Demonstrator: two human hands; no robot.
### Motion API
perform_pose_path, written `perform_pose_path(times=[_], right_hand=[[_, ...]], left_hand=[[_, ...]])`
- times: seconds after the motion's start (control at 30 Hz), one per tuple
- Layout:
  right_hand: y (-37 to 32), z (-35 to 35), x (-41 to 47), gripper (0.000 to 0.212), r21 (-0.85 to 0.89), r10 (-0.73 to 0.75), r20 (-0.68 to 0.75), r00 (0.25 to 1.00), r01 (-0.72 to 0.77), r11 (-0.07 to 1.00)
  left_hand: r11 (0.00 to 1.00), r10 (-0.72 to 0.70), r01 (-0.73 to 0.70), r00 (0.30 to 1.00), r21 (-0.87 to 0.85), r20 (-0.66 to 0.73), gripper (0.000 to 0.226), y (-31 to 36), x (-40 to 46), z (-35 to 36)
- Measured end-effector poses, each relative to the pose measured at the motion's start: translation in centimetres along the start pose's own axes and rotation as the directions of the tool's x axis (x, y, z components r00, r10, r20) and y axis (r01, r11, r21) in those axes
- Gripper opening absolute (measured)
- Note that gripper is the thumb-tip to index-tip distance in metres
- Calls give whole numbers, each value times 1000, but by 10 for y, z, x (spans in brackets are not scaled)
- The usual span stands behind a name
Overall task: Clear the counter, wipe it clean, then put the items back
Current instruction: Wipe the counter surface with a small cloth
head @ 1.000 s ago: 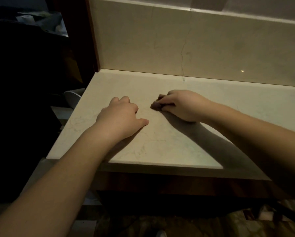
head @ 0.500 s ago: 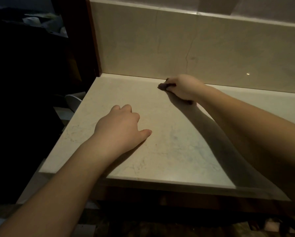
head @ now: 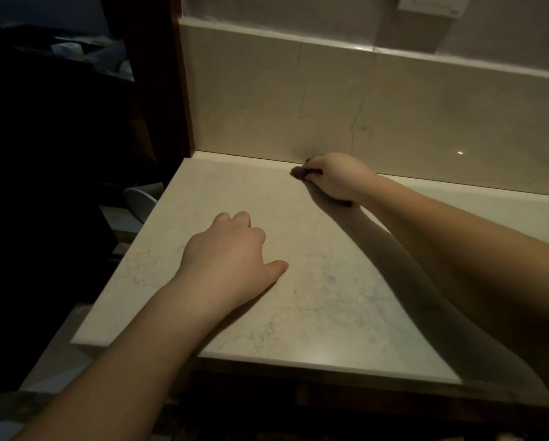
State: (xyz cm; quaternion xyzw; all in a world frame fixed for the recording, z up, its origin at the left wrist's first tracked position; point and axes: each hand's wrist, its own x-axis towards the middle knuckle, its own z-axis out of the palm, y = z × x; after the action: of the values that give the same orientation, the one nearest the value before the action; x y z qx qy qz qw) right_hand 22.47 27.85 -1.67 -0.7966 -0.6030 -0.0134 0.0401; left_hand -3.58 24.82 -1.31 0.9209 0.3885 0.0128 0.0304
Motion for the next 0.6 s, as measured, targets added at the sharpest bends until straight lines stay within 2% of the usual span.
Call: perform_pose_path(times=[0.1, 0.27, 0.43, 0.6], right_hand=[[-13, 2, 15, 29, 0, 14, -36, 999, -14, 1000], [-3, -1, 4, 31, -83, 131, -43, 991, -134, 988], [29, -35, -38, 27, -179, 142, 148, 979, -115, 977], [52, -20, -58, 29, -126, 254, -49, 966, -258, 958]], left_hand=[[1000, -8, 8, 1000, -1, -16, 50, 0, -1, 1], [1000, 4, -4, 1000, -18, 2, 51, -1, -1, -1], [1000, 14, -14, 1000, -19, 5, 50, -1, -3, -2], [1000, 25, -25, 1000, -3, 3, 50, -1, -6, 0]])
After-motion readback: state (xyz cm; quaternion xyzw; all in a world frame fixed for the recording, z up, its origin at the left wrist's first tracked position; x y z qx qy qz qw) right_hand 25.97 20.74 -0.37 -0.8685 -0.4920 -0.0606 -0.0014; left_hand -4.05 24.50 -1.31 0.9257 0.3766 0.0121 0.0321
